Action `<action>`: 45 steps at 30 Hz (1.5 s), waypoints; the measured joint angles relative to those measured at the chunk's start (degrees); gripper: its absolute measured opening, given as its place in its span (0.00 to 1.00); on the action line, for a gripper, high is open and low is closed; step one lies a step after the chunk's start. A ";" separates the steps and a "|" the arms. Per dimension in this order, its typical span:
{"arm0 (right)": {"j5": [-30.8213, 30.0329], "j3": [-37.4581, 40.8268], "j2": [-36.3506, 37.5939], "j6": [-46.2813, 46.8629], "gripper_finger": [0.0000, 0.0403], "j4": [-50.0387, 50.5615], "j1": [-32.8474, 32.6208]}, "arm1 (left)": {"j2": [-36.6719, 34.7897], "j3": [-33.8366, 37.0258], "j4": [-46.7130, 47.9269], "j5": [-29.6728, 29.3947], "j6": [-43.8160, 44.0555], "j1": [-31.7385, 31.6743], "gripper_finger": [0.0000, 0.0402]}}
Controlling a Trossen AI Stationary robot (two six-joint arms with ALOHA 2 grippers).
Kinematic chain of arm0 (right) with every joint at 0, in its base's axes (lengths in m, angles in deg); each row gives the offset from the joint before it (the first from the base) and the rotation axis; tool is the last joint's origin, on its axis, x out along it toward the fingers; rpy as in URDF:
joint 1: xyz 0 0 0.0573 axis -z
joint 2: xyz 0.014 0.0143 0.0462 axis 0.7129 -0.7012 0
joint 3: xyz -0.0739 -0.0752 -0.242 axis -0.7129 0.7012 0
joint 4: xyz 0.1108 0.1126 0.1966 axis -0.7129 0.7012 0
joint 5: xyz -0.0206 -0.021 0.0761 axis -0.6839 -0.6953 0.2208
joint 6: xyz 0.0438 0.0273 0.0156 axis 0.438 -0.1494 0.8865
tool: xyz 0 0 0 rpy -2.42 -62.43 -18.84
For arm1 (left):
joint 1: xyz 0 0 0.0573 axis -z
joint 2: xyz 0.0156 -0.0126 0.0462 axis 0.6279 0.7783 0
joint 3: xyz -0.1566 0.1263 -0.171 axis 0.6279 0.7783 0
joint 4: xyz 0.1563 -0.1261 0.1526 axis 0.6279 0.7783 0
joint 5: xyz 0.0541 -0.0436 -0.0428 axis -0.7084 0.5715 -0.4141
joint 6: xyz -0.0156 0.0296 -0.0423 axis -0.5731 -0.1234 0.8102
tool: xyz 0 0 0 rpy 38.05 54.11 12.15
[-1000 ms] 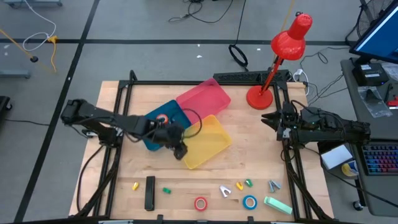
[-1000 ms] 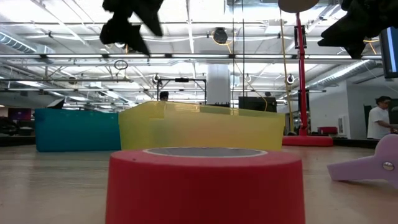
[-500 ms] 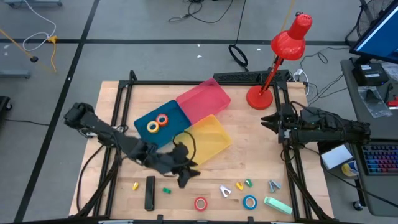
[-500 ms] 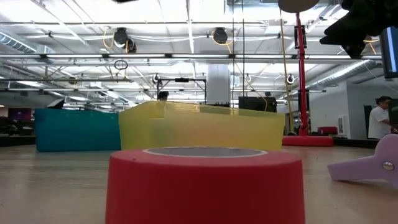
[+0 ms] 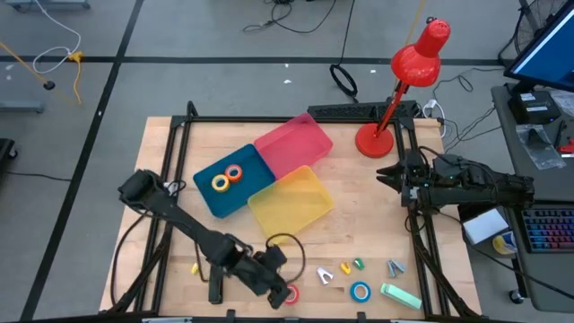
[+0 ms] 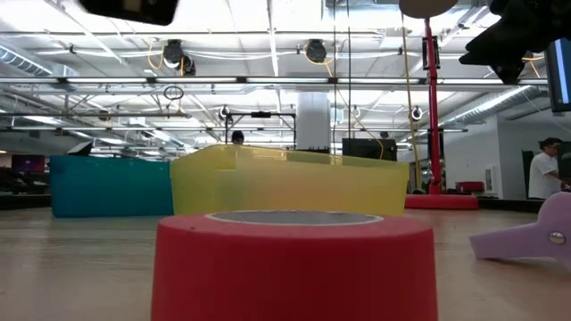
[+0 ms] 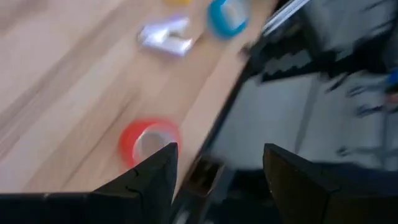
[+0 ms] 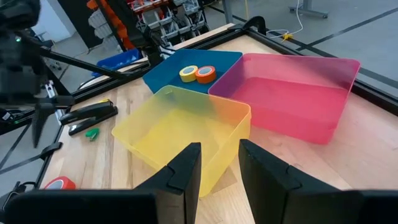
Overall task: Pick and place Stapler, Stapler remover, tape
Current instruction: Put the red tape into the blue bin
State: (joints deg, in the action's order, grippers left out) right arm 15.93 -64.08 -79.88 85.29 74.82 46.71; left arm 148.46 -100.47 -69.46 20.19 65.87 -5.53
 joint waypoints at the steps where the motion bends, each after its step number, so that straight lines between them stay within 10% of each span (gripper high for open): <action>1: 0.01 0.00 -0.02 -0.21 0.25 0.00 0.00 | 1.36 -2.20 2.66 1.12 0.50 0.04 0.58; 15: 0.01 0.02 -0.02 -2.72 0.25 0.06 0.00 | 10.15 -8.91 9.47 11.06 4.40 -1.20 0.58; 45: 0.01 0.02 -0.02 -2.77 0.25 0.61 0.00 | 10.45 -8.89 12.05 9.85 -1.00 -3.49 0.58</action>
State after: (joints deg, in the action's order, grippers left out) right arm 15.94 -64.06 -79.90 82.52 75.43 46.71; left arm 158.91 -109.36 -57.41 30.04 64.88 -9.02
